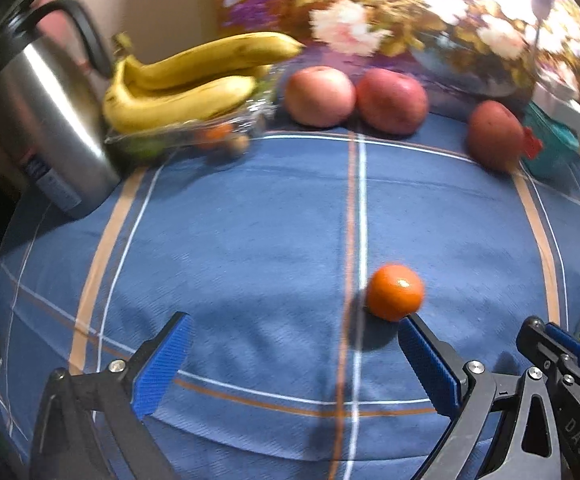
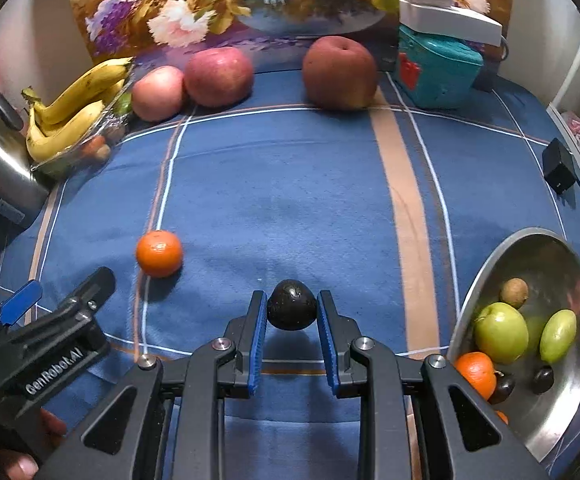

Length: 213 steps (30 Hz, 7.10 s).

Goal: Organize fruits

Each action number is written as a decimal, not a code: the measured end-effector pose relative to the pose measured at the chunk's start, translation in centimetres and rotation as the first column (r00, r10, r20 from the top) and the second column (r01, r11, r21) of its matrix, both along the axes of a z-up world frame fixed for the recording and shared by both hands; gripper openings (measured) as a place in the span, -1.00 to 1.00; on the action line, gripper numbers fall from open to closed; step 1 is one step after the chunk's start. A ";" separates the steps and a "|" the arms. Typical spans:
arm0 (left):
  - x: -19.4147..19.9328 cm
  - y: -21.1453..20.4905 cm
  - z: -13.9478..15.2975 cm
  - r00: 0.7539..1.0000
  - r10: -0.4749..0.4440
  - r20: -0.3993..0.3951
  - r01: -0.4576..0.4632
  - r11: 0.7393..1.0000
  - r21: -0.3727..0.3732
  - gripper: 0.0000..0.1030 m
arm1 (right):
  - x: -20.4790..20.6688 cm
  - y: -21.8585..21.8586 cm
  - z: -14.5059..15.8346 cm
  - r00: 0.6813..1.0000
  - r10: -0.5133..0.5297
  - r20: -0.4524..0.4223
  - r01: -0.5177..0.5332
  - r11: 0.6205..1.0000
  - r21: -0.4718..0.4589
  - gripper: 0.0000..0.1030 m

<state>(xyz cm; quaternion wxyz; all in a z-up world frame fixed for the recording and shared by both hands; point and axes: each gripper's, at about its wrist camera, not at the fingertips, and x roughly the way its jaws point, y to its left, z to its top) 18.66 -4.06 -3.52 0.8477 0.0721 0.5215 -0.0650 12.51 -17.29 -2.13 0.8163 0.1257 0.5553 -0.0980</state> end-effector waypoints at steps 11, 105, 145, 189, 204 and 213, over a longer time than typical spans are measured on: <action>0.7 -2.8 -1.1 0.999 -0.035 -0.005 0.034 0.997 -0.075 0.68 | -0.6 -2.0 -0.3 1.000 -0.021 -0.001 0.021 0.999 0.032 -0.49; -16.4 -18.0 4.4 0.903 -0.430 0.005 0.425 0.891 -0.162 -0.24 | -15.5 -15.4 2.6 0.938 -0.346 -0.033 0.346 0.938 -0.008 -0.48; -16.5 -11.7 2.4 0.968 -0.247 -0.052 0.244 0.968 -0.062 0.93 | -15.5 -13.5 1.5 0.944 -0.312 -0.105 0.303 0.948 -0.096 0.42; -19.3 -2.3 3.6 1.000 0.001 0.007 -0.002 0.994 0.110 1.00 | -19.8 -4.9 2.1 0.988 -0.156 0.001 0.155 0.978 -0.141 0.77; -19.1 -1.8 3.7 1.000 0.016 0.011 -0.017 0.995 0.102 1.00 | -19.5 -4.6 2.1 0.989 -0.150 -0.003 0.148 0.978 -0.146 0.77; -19.1 -1.5 3.6 0.999 0.030 0.012 -0.031 0.992 0.119 1.00 | -19.5 -4.6 2.0 0.988 -0.152 -0.006 0.149 0.978 -0.145 0.77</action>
